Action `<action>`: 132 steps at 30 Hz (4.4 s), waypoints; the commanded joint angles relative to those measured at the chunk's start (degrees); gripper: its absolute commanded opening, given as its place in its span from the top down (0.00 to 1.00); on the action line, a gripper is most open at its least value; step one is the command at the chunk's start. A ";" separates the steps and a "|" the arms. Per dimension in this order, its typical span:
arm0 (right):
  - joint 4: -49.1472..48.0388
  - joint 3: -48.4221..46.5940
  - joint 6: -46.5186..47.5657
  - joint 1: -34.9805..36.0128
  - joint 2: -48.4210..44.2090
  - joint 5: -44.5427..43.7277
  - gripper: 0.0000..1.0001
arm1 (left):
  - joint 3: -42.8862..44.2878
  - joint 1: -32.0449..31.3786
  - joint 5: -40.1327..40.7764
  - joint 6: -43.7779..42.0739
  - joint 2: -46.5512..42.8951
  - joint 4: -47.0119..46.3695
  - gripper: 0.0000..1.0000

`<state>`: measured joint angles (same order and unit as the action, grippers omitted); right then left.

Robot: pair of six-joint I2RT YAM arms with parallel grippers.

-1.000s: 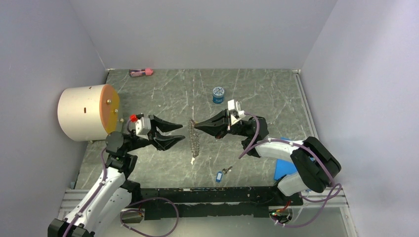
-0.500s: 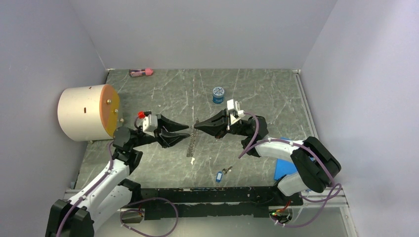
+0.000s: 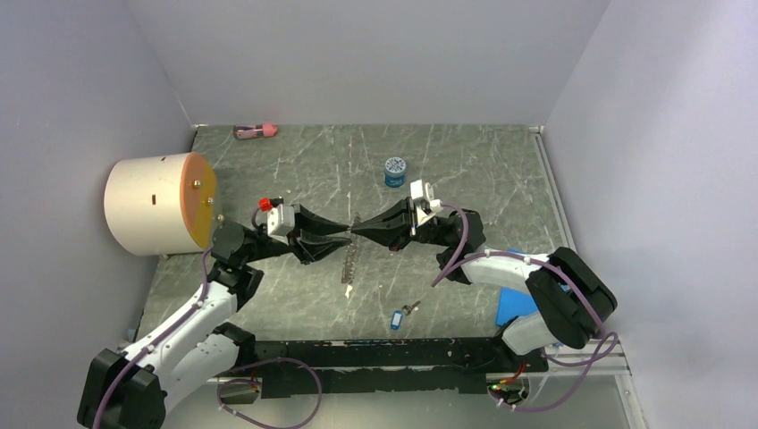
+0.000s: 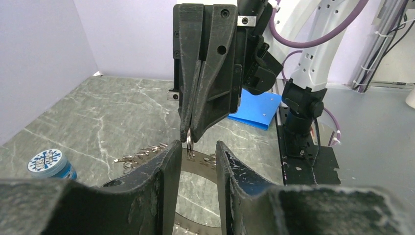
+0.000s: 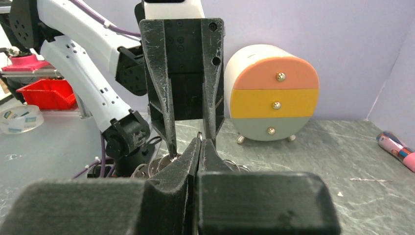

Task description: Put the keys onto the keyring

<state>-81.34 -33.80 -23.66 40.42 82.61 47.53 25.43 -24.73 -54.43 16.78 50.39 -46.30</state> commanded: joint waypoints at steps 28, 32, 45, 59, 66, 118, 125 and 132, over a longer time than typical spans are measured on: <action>-4.16 -2.89 -1.29 0.00 0.06 1.34 1.00 | 6.91 -0.23 0.67 -7.47 -0.93 14.11 0.73; -3.19 -2.52 -0.50 -0.03 -0.25 1.19 1.00 | 7.21 -0.23 0.79 -7.80 -1.22 14.59 0.93; 7.43 1.02 5.63 -0.59 -4.88 -3.76 0.40 | 19.07 -0.32 2.06 -24.54 -2.29 50.85 0.97; 22.90 -3.50 12.98 -0.60 -6.53 -1.75 0.41 | 44.11 -1.70 14.22 -48.02 10.30 97.12 0.97; 17.88 -7.23 9.69 1.03 -0.71 0.25 0.50 | 51.35 -4.95 21.03 -50.04 14.71 105.15 0.97; 4.42 -1.26 6.70 3.38 -1.39 0.61 1.00 | 31.95 9.12 -3.19 -1.90 5.02 50.06 0.41; 4.16 3.36 12.68 1.19 -7.27 3.29 1.00 | 17.06 10.14 -8.47 5.67 -0.70 23.96 0.41; -9.15 3.64 2.89 -1.14 -5.29 6.92 1.00 | 8.93 7.73 -11.95 -5.76 -7.98 21.31 0.42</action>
<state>-77.52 -29.23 -15.73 39.92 76.71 52.10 37.50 -15.00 -61.87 17.23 45.89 -17.63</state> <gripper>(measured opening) 0.017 0.590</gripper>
